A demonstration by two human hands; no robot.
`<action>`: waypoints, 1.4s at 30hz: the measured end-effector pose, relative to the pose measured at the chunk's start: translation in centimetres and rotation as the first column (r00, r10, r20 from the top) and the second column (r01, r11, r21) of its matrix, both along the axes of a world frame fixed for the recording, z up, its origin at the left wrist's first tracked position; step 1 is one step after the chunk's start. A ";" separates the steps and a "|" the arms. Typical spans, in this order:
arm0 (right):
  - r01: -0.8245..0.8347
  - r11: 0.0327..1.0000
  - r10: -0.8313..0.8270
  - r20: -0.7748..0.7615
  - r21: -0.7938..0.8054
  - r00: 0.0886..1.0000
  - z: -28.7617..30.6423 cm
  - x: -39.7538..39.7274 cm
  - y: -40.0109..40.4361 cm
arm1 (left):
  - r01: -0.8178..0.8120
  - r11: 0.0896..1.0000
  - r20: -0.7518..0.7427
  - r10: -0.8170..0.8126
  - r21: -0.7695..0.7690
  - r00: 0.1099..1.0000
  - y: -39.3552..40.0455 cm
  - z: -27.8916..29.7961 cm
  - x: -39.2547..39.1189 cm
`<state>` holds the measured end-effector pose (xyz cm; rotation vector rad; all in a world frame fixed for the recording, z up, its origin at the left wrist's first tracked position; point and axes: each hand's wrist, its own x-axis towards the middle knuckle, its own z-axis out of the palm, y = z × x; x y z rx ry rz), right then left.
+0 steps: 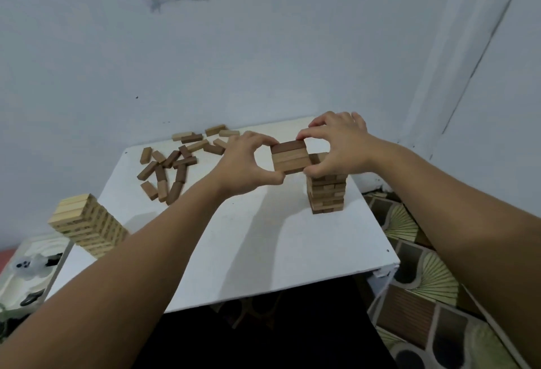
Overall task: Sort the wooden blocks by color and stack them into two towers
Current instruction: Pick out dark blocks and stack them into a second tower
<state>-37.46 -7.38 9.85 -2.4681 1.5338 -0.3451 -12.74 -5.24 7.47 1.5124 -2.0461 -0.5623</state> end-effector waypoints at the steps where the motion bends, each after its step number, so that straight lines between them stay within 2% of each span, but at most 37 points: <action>1: 0.018 0.999 -0.018 0.014 0.026 1.000 -0.1 -1.0 0.1 | 0.011 1.000 0.006 -0.011 0.013 1.000 -0.3 0.1 -0.9; 9: 0.094 0.990 -0.098 0.032 0.106 0.995 -1.1 -5.7 0.4 | 0.074 0.990 -0.004 -0.074 0.119 0.997 -1.5 -0.3 -5.4; 21: 0.082 0.978 -0.095 0.064 0.190 0.993 -1.6 -6.7 -0.5 | 0.068 0.970 -0.052 -0.057 0.231 0.997 -2.1 -0.8 -6.0; 29: 0.073 0.951 -0.121 0.147 0.299 0.982 -2.2 -7.1 -0.7 | 0.090 0.956 -0.122 -0.057 0.280 0.991 -2.0 -1.1 -5.4; 34: 0.056 0.935 -0.140 0.220 0.350 0.965 -2.7 -7.5 -0.7 | 0.070 0.937 -0.195 -0.002 0.343 0.981 -1.8 -1.3 -4.5; 42: 0.050 0.928 -0.153 0.256 0.369 0.954 -2.3 -7.4 -0.1 | 0.084 0.931 -0.273 0.017 0.354 0.962 -1.8 -1.6 -4.1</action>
